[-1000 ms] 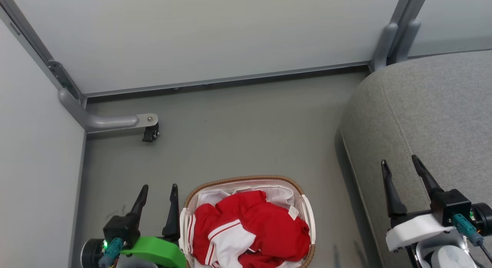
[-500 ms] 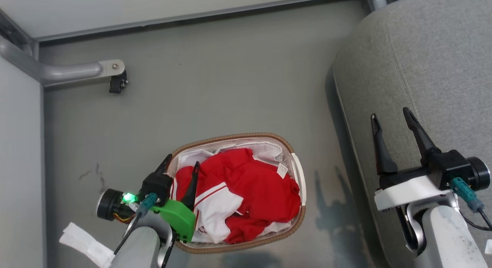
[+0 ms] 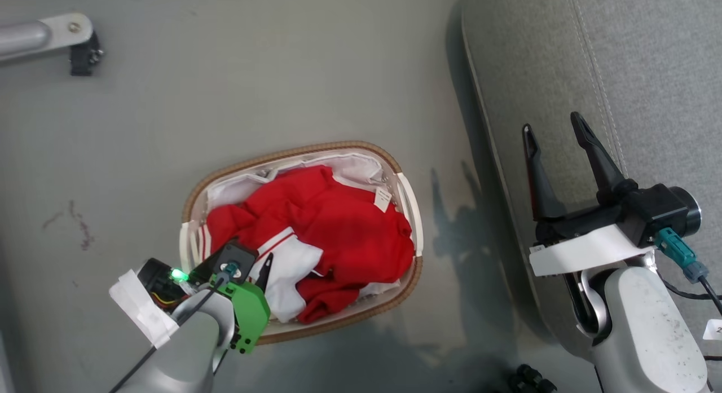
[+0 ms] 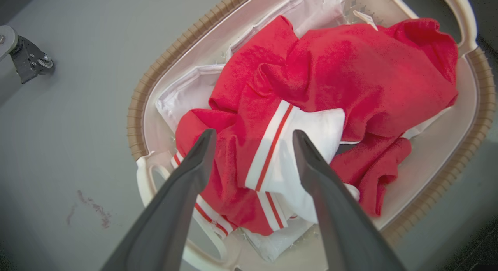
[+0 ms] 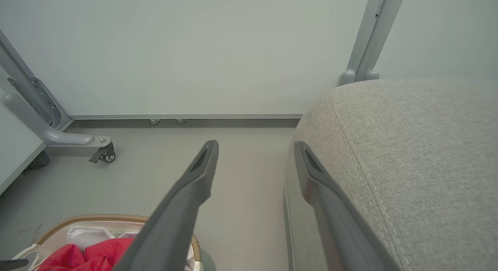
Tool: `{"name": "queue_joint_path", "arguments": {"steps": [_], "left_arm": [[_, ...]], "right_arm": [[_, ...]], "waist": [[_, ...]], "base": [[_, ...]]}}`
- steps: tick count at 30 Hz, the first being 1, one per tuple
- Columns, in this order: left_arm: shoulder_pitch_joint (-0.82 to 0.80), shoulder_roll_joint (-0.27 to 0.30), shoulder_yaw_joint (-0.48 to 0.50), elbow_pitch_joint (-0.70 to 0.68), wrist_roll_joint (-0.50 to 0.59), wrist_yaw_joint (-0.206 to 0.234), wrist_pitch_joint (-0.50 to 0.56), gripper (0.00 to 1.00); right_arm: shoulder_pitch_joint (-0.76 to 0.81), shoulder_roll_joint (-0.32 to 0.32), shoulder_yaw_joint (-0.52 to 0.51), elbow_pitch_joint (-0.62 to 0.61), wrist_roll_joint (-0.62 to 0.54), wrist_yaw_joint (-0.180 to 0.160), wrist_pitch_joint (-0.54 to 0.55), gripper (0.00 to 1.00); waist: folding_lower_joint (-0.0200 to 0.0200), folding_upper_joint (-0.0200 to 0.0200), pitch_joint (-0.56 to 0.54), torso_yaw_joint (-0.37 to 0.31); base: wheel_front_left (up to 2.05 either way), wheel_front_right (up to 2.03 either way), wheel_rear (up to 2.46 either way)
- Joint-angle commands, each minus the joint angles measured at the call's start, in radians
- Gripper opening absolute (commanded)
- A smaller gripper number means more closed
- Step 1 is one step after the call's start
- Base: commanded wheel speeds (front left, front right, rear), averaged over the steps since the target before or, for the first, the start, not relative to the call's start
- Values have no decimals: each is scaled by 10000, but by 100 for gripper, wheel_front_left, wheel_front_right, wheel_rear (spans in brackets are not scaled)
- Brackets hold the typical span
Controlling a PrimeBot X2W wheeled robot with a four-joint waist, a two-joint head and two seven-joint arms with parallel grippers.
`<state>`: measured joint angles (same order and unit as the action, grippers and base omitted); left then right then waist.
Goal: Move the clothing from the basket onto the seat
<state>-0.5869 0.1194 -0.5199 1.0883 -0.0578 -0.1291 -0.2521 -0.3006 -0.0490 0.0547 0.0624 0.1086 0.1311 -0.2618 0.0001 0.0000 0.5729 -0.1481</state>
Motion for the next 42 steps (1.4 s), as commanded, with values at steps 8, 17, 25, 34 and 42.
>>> {"name": "queue_joint_path", "arguments": {"steps": [8, 17, 25, 34, 42], "left_arm": [[-1059, 416, -179, 1093, -8, 228, 1, 100], [-1394, 459, -318, 1721, -169, 163, 820, 41], [-1337, 364, -471, 1866, -386, 55, 1027, 0], [-1005, 109, -587, 1891, -649, 3, 453, 0], [-690, -262, -773, 1402, -933, -9, -71, 0]], "right_arm": [[-275, -29, 282, -81, 468, -6, -49, 100], [-396, -27, 424, -87, 762, -6, -48, 100], [-421, -27, 406, 35, 786, -6, -49, 100], [-213, -29, 291, 207, 461, -6, -49, 100], [292, -32, -56, 459, -80, -6, -48, 100]], "waist": [[-1, 0, 1211, -944], [-1, 0, 1574, -1217], [-1, 0, 1489, -1149], [-1, 0, 725, -796], [-1, 0, -813, -92]], "base": [[0, 0, 0], [0, 0, 0], [0, 0, 0], [0, 0, 0], [0, 0, 0]]}}
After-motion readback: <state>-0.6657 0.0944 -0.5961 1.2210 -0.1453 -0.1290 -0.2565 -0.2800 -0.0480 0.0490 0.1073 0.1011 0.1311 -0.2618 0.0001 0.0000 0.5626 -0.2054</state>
